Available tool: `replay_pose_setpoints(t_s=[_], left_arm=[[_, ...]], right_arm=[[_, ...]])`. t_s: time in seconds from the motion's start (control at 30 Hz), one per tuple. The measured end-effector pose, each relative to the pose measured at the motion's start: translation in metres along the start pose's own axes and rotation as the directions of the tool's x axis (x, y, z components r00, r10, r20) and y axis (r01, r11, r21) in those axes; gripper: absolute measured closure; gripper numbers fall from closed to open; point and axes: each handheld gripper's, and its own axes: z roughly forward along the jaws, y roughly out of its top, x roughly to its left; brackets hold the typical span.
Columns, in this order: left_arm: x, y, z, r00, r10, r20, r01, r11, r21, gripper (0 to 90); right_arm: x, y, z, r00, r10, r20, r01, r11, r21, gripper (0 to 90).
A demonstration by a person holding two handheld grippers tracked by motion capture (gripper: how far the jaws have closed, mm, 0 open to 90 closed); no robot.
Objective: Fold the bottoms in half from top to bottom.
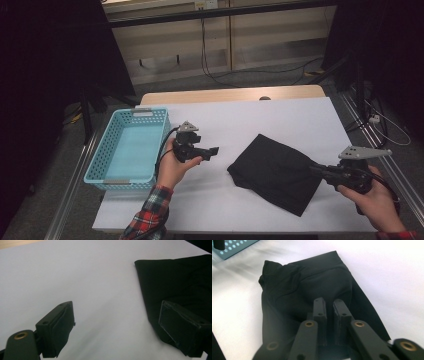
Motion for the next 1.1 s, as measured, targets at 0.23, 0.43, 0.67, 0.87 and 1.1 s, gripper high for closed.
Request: replay_pose_setpoints(t_s=[0.23, 0.43, 0.67, 0.87, 1.1], left_arm=[[-0.012, -0.004, 0.014, 0.9997, -0.010, 0.021, 0.009, 0.9992, 0.038, 13.6], [-0.022, -0.010, 0.029, 0.9980, -0.044, 0.046, 0.041, 0.9971, 0.065, 16.0], [-0.034, -0.019, 0.045, 0.9974, -0.012, 0.070, 0.003, 0.9914, 0.131, 23.3], [-0.047, -0.027, 0.046, 0.9961, 0.025, 0.084, -0.039, 0.9837, 0.175, 32.0], [-0.056, -0.030, 0.041, 0.9948, 0.054, 0.086, -0.071, 0.9748, 0.211, 54.5]], right_arm=[[-0.004, 0.007, 0.013, 0.9966, 0.008, 0.083, -0.005, 0.9995, -0.032, 40.0], [-0.011, 0.012, 0.033, 0.9917, 0.022, 0.126, -0.018, 0.9993, -0.033, 31.2], [-0.015, 0.010, 0.039, 0.9893, 0.035, 0.142, -0.031, 0.9990, -0.031, 27.7], [-0.016, 0.009, 0.041, 0.9879, 0.035, 0.151, -0.031, 0.9990, -0.031, 26.3], [-0.015, 0.008, 0.044, 0.9866, 0.032, 0.160, -0.028, 0.9992, -0.028, 24.5]])
